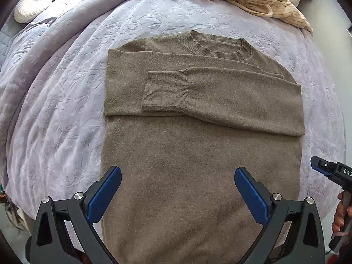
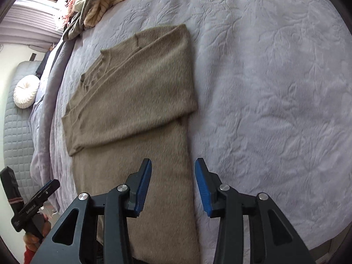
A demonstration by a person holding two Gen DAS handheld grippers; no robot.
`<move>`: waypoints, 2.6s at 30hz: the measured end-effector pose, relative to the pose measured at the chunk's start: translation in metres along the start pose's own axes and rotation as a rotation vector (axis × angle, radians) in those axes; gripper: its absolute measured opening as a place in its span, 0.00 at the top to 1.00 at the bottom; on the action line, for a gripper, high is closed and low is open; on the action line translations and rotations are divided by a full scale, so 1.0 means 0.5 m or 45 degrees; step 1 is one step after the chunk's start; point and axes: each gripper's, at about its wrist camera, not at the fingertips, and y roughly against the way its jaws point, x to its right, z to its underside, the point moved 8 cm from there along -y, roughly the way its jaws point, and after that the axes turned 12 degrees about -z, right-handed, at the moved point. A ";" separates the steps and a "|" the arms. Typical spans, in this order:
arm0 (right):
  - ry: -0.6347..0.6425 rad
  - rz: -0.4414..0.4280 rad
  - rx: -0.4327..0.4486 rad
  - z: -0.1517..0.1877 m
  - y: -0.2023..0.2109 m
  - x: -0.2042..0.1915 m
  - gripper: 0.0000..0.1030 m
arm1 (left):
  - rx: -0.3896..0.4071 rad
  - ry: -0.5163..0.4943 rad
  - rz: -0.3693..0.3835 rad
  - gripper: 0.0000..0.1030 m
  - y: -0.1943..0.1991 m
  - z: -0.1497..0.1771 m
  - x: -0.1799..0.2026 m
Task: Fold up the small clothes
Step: 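Move both open tools down to the corners of the sweater hem, then close both tools on the hem corners of the khaki sweater, then lift the held hem with both tools and fold it onto the collar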
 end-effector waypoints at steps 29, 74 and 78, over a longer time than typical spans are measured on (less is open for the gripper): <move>0.022 -0.017 -0.138 0.321 -0.074 -0.046 0.56 | -0.223 0.070 0.081 0.00 -0.091 0.331 -0.144; -0.292 -0.810 0.101 0.350 0.038 -0.113 0.93 | -0.131 0.144 0.782 0.89 -0.024 0.292 -0.182; -0.274 -0.861 0.109 0.272 0.046 -0.150 0.93 | -0.144 0.207 0.805 0.89 -0.021 0.238 -0.180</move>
